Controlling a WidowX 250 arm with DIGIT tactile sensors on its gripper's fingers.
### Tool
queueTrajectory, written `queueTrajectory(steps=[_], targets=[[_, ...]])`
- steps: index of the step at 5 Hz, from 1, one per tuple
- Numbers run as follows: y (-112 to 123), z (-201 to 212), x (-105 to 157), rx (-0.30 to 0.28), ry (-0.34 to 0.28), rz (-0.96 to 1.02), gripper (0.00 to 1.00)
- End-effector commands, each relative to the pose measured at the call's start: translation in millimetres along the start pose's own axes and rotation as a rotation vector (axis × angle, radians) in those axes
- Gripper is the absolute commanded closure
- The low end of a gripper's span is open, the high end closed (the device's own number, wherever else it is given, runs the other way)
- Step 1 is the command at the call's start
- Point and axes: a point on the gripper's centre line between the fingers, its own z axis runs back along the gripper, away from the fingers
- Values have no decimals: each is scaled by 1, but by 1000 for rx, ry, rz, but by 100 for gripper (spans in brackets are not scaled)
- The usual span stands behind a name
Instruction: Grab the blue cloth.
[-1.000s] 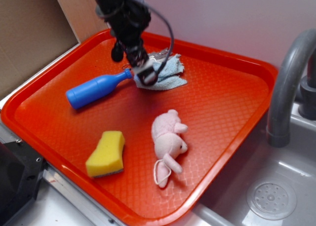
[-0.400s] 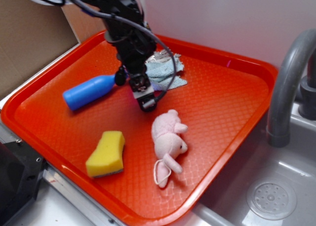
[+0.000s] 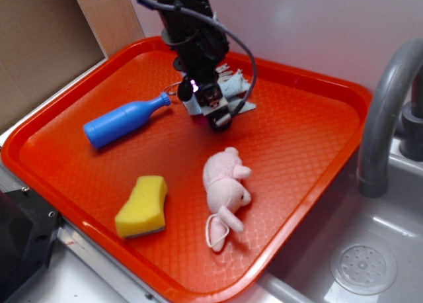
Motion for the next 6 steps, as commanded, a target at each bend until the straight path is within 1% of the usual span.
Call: queueTrajectory(steps=[1,2,3,4,5,6], targets=[[5,21,-3,40,14,96,100],[11,23,-19,76,147,321,100],[19,70,-42,-9,275,560,100],[29,120,-66,-131,204,650,100],[37,168,-84,-166,78,675,100],[47,209,-87,-207,22,695,100]])
